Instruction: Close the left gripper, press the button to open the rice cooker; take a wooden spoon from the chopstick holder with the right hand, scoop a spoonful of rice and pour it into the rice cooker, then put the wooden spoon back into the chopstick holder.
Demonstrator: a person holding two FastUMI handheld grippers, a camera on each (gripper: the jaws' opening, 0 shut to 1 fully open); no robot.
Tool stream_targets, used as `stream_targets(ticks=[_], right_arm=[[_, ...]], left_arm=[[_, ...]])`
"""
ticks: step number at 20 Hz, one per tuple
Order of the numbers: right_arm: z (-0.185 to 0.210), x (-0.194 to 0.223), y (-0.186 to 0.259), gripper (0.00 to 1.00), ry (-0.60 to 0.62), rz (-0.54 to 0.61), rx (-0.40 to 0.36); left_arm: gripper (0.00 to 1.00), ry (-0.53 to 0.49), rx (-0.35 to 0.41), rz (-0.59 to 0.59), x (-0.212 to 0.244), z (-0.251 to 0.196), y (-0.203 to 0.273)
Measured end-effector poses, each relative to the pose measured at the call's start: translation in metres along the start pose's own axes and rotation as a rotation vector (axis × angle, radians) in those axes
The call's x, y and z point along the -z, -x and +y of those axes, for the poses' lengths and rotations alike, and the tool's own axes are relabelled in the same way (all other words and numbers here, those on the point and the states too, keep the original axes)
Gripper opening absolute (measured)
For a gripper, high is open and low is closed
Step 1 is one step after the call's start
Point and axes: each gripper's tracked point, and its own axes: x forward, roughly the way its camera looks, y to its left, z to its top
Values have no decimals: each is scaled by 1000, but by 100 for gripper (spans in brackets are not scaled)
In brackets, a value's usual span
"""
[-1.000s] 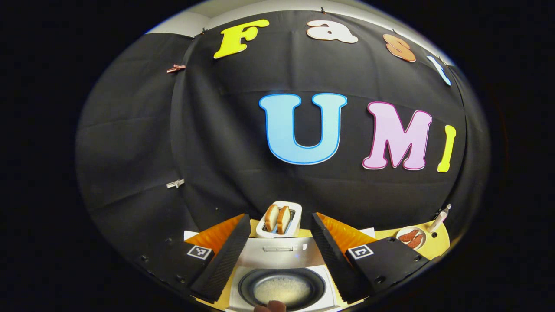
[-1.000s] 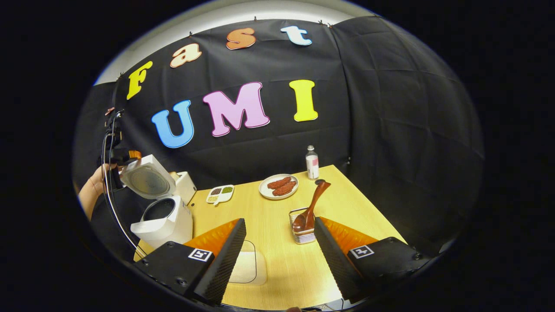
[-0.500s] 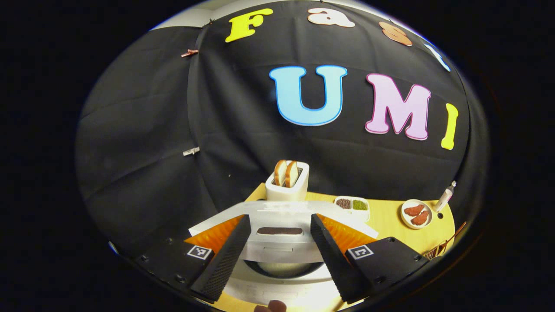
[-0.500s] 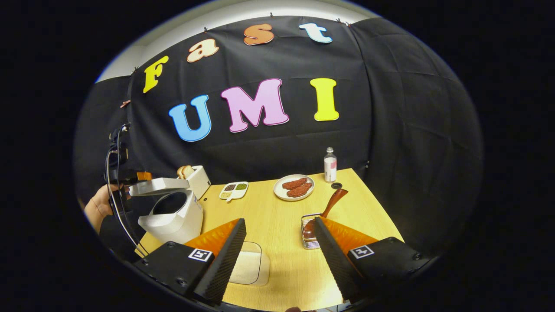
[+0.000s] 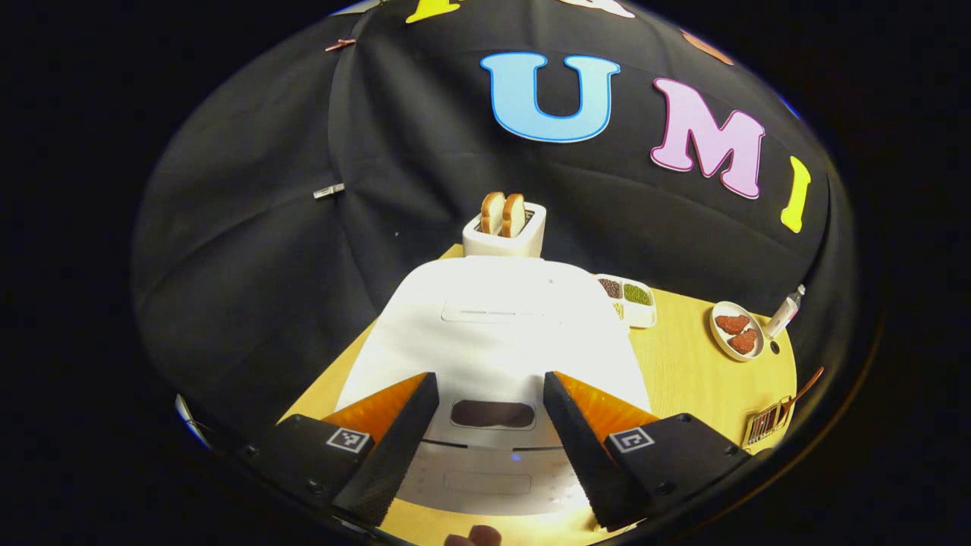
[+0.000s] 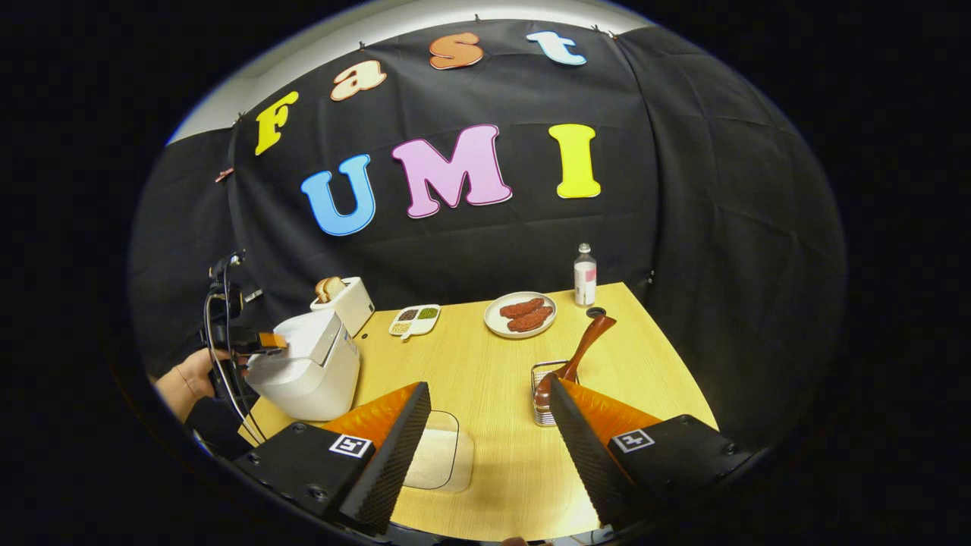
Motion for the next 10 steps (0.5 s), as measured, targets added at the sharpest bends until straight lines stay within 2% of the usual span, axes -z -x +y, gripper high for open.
stream_targets(ticks=[10], right_arm=[[-14,9,7,99,-35,-1,27]], left_arm=[[100,-1,-23,-19,5,-2,-4]])
